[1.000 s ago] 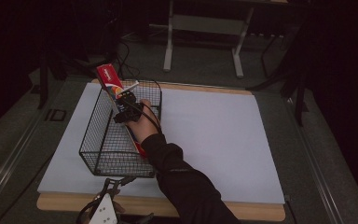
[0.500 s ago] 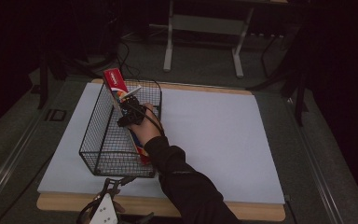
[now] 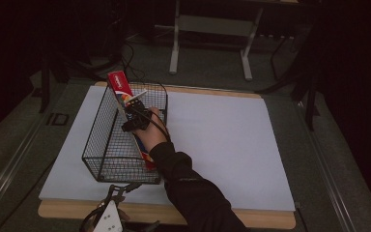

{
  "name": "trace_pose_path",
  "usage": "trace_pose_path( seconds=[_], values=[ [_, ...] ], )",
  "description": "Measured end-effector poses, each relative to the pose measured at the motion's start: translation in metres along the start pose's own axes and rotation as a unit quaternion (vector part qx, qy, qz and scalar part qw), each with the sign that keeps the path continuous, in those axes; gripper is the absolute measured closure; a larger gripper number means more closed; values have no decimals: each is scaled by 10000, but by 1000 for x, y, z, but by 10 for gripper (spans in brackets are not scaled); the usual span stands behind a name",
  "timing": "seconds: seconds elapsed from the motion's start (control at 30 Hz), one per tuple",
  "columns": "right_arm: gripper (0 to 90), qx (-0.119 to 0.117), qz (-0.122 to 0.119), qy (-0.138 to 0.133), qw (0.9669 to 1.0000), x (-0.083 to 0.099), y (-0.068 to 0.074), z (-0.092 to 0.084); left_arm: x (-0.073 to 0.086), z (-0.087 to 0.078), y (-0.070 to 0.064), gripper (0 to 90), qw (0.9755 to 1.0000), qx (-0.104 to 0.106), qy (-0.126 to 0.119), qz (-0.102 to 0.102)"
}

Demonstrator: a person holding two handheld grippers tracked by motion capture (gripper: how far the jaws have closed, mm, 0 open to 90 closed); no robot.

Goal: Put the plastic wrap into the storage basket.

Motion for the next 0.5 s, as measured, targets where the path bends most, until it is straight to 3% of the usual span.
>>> trace_pose_path(
  seconds=[0.5],
  values=[
    [360, -47, 29, -40, 10000, 2, 0, -2, 0, 0, 0, 1, 10000, 27, 32, 5]
  ],
)
Point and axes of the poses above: each handheld gripper's, and its own axes: z roughly forward along the jaws, x roughly out of its underside, y roughly to its left, the point moved 1 cm from there along z, roughly forward along the jaws, and after that the axes turned 3 degrees about -z, right-handed, at the moved point
